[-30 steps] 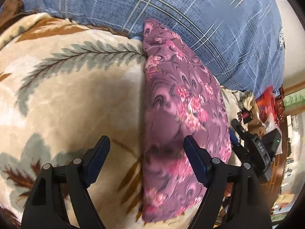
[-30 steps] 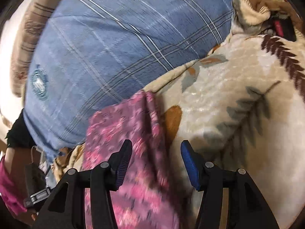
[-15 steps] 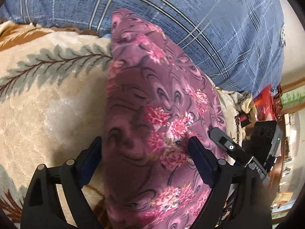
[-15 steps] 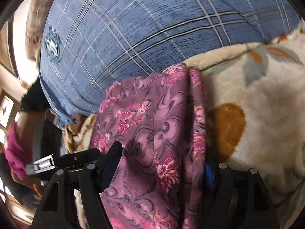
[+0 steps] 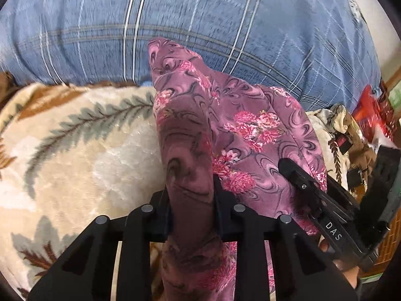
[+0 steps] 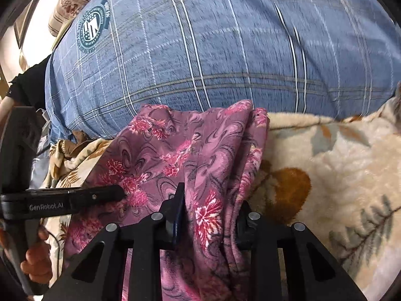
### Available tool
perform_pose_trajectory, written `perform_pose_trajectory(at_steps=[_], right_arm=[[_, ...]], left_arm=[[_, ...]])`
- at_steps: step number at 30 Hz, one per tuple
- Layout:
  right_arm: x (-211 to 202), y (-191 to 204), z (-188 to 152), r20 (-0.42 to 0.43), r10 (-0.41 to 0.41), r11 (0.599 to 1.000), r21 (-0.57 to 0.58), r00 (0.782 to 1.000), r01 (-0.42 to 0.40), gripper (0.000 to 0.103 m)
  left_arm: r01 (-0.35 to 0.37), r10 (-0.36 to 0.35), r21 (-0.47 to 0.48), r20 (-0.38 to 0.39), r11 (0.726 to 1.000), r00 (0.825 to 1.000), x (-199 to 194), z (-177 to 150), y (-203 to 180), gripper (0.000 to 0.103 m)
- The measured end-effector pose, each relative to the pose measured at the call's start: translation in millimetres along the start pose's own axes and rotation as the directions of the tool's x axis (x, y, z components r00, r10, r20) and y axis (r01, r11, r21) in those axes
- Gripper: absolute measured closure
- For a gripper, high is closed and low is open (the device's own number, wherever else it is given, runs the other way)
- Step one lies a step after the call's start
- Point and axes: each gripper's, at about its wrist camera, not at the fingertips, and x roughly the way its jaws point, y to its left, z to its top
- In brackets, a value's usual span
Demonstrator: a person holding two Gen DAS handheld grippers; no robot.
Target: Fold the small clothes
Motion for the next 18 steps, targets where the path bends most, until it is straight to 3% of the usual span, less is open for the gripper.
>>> perform_pose_trajectory(at_steps=[8,18], right_arm=[[-42.1,27.0,-16.2,0.051,0.03,0.999,0.029,0.998,-0.031,0.074],[-49.8,106.5,-55.6,0.022,0.127,0.992,0.02,0.992,-0.127,0.074]], left_arm=[[0.011,-0.012,0.023,0.054,1.0,0.998,-56.2,-23.7,21.0,0.08],[-0.064,0.066,-0.042,0.055,0.997,0.996,-111.6,-81.9,87.9,0.079]])
